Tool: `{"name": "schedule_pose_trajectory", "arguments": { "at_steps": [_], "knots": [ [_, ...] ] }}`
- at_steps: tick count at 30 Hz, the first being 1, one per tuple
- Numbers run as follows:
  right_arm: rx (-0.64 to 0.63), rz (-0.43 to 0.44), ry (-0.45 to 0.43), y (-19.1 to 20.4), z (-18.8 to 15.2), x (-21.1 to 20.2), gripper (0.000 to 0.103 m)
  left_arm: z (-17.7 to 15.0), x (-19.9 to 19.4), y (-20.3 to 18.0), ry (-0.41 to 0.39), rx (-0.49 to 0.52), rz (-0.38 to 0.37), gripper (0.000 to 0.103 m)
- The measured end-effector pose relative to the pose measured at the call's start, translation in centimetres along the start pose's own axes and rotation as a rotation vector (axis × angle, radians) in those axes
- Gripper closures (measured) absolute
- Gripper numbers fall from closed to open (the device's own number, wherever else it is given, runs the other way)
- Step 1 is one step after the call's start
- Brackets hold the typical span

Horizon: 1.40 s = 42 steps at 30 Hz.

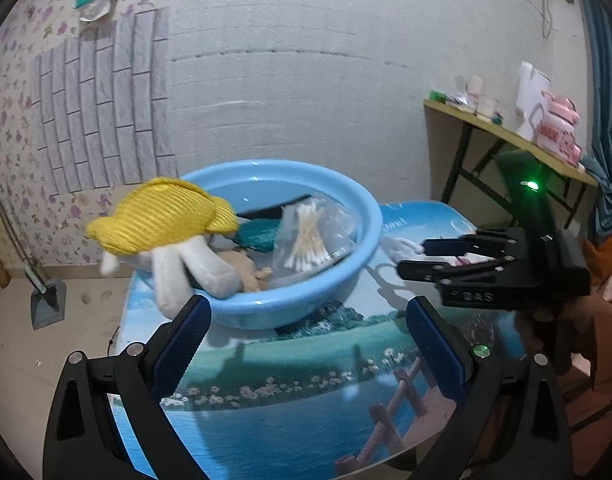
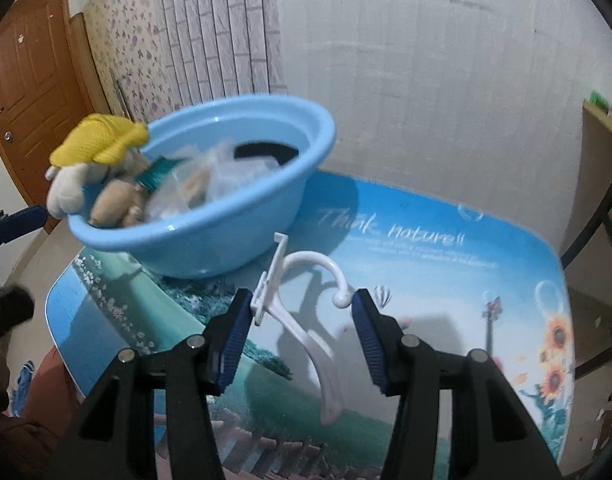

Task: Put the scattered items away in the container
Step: 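Move the right gripper to the white plastic hook and grasp it, then carry the white hook over the basin with the right gripper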

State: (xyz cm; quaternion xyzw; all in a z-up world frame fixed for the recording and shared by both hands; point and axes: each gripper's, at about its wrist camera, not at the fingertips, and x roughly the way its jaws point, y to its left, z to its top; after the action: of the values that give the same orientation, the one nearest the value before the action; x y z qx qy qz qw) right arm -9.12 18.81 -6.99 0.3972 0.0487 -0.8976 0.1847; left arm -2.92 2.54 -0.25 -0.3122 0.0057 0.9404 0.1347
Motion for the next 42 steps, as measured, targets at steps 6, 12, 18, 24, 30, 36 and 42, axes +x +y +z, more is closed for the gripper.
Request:
{"name": "schedule_pose_trajectory", "arguments": {
  "at_steps": [6,12,18,24,30,36,42],
  "knots": [
    [0.004,0.024,-0.058,-0.3,1.0,-1.6,0.052,1.2,-1.6,2.4,-0.058,-0.081,0.047,0.005],
    [0.004,0.017,-0.074,-0.4,1.5,-1.8,0.052,1.9,-1.8,4.9,-0.076,-0.095,0.129,0.005],
    [0.052,-0.020,-0.030,-1.8,1.2,-0.8,0.053,2.3,-0.7,6.4,-0.065,-0.113,0.145,0.005],
    [0.066,-0.041,-0.064,-2.1,2.2,-1.7,0.052,3.0,0.7,6.2,-0.060,-0.097,0.111,0.005],
    [0.034,-0.015,-0.140,-0.9,4.8,-3.4,0.052,4.1,1.5,5.3,-0.080,-0.066,0.082,0.005],
    [-0.005,0.045,-0.178,0.9,7.1,-3.4,0.053,4.6,3.2,3.7,-0.053,-0.030,0.014,0.005],
    [-0.055,0.100,-0.169,2.7,7.9,-2.3,0.053,4.7,3.4,2.2,-0.060,0.021,-0.027,0.005]
  ]
}}
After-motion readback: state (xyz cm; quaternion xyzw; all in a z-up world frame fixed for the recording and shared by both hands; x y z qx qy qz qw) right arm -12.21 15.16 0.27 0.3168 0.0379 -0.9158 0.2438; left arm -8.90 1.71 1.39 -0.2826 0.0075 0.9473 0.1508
